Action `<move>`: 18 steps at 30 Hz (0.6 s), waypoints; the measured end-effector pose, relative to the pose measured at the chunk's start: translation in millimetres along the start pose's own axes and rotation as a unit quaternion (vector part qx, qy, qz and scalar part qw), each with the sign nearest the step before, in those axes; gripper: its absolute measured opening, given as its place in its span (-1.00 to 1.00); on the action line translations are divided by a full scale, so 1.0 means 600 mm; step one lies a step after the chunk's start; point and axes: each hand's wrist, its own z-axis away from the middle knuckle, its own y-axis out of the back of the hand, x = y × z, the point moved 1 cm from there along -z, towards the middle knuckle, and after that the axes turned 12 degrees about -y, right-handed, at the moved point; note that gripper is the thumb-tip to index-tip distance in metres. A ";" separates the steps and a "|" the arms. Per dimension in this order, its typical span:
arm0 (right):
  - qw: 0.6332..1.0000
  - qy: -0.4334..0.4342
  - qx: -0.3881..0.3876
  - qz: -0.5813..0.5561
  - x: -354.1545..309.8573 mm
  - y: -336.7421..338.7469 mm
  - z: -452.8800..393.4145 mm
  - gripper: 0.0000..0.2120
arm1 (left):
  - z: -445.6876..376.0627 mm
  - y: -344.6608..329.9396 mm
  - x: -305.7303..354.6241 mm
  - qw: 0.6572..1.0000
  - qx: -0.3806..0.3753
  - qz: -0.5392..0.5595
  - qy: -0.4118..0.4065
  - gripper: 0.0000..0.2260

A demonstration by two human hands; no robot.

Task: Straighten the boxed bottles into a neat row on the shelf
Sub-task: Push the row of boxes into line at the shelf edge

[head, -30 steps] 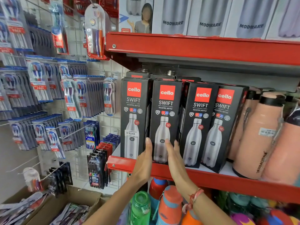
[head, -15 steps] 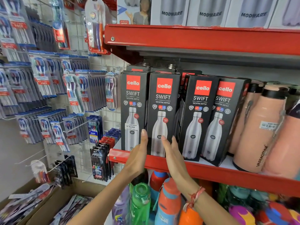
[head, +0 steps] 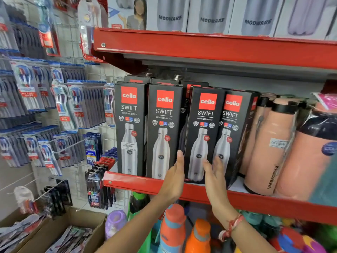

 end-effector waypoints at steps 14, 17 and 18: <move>0.997 -0.027 -0.050 0.053 0.005 0.015 0.011 -0.34 | 0.025 0.010 0.000 0.999 0.040 -0.001 0.010 -0.39; 0.997 -0.020 -0.051 0.052 0.005 0.018 0.016 -0.33 | 0.031 0.008 0.007 0.999 0.041 -0.024 0.009 -0.42; 0.997 -0.017 -0.052 0.053 0.006 0.019 0.017 -0.32 | 0.034 0.006 0.012 0.999 0.039 -0.033 0.008 -0.43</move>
